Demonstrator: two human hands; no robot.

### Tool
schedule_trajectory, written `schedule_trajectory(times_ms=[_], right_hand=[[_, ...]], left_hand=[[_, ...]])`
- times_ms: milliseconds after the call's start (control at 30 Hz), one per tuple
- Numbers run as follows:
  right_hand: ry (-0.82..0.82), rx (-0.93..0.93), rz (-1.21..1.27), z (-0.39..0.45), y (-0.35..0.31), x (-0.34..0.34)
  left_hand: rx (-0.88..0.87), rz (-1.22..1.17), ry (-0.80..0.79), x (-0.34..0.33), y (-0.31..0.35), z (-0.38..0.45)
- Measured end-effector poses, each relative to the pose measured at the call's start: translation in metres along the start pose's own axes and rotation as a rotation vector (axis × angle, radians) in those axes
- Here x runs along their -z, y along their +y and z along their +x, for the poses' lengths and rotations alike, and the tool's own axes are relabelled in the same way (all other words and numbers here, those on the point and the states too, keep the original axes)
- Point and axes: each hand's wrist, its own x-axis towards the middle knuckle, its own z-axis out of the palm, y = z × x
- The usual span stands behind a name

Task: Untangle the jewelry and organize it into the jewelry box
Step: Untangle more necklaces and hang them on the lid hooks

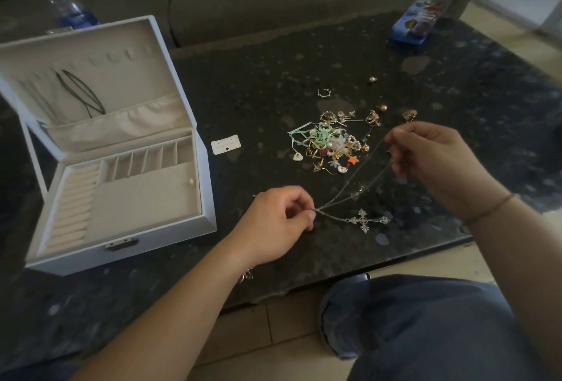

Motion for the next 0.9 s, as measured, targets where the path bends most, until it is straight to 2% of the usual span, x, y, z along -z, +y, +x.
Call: schedule_trajectory(times_ms=[133, 200, 267, 333, 500, 600, 733, 900], right_hand=[[0.025, -0.100, -0.412, 0.005, 0.012, 0.001], [-0.058, -0.149, -0.632, -0.002, 0.009, 0.003], [-0.137, -0.183, -0.744, -0.012, 0.005, 0.004], [-0.139, -0.153, -0.748, -0.023, 0.005, 0.006], [-0.081, -0.048, -0.580, -0.047, 0.007, 0.011], [-0.093, 0.028, -0.548, -0.054, 0.010, 0.010], [-0.089, 0.081, -0.377, -0.060, 0.010, 0.004], [-0.237, 0.057, -0.527, -0.062, 0.007, -0.006]], left_hand=[[-0.035, -0.030, 0.044, 0.006, 0.002, -0.005], [-0.067, -0.031, 0.072, 0.007, 0.004, -0.006], [-0.101, -0.018, 0.097, 0.008, 0.006, -0.007], [-0.139, -0.003, 0.136, 0.009, 0.008, -0.007], [-0.169, 0.011, 0.222, 0.018, 0.013, -0.008], [-0.171, -0.007, 0.232, 0.026, 0.017, -0.009], [-0.192, -0.031, 0.227, 0.032, 0.023, -0.010], [-0.238, -0.058, 0.216, 0.036, 0.029, -0.014]])
